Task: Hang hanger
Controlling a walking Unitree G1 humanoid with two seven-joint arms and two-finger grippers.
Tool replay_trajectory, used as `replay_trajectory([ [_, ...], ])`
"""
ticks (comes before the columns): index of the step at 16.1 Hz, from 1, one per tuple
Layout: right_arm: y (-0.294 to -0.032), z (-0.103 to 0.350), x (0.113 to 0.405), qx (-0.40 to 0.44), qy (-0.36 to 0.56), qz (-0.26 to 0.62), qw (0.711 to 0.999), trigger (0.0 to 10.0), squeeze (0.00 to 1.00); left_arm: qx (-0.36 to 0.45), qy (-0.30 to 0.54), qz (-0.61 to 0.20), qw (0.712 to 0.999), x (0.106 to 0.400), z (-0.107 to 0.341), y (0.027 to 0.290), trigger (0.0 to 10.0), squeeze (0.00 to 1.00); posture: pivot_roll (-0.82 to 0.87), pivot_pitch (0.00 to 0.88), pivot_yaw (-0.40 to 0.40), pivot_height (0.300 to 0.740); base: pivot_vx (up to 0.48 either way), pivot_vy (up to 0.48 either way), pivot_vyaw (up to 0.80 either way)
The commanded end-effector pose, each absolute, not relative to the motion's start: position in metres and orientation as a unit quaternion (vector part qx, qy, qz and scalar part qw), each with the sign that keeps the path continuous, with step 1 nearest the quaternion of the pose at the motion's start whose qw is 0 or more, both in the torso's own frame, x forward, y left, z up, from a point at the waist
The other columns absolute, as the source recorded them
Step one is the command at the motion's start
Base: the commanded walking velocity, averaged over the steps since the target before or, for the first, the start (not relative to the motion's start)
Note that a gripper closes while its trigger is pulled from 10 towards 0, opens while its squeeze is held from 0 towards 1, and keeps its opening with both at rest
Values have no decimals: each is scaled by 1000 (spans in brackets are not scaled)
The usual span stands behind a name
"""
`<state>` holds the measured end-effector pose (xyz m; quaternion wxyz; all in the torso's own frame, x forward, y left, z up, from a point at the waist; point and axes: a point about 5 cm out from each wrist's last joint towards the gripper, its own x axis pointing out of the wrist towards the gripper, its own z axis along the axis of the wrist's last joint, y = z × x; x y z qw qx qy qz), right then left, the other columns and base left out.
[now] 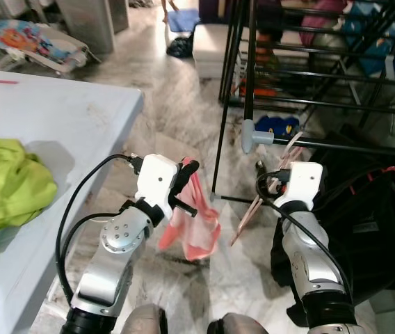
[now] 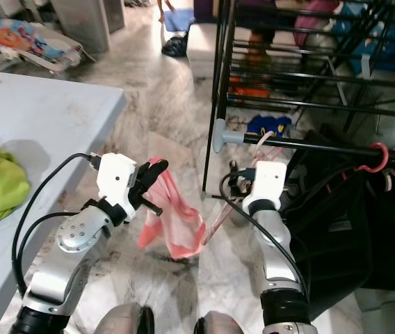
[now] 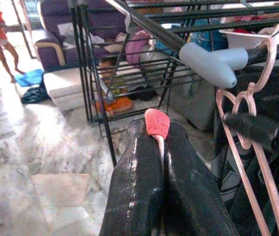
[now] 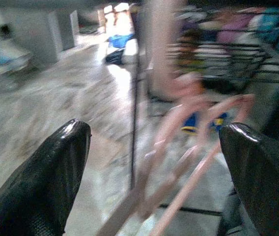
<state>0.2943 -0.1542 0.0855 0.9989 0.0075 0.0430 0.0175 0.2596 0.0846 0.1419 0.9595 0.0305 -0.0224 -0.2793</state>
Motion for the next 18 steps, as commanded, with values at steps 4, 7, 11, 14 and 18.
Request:
replay_trajectory([
  [4, -132, 69, 286, -17, 116, 98, 988, 10000, 0, 34, -30, -283, 958, 259, 146, 81, 10000, 0, 21, 69, -24, 740, 0, 0, 0],
  [7, -149, 61, 285, -2, 167, 50, 985, 10000, 0, 35, -28, -284, 958, 259, 145, 81, 10000, 0, 21, 70, -25, 740, 0, 0, 0],
  [11, -178, 58, 282, -13, 193, -9, 981, 10000, 0, 36, -26, -285, 958, 259, 144, 81, 10000, 0, 13, 77, -21, 740, 0, 0, 0],
  [14, -184, 61, 284, -24, 192, -17, 981, 10000, 0, 38, -27, -289, 956, 259, 145, 79, 10000, 0, 12, 84, -18, 740, 0, 0, 0],
  [18, -193, 71, 294, -34, 180, -31, 983, 10000, 0, 60, -36, -282, 957, 262, 153, 88, 10000, 0, 22, 124, -21, 740, 0, 0, 0],
])
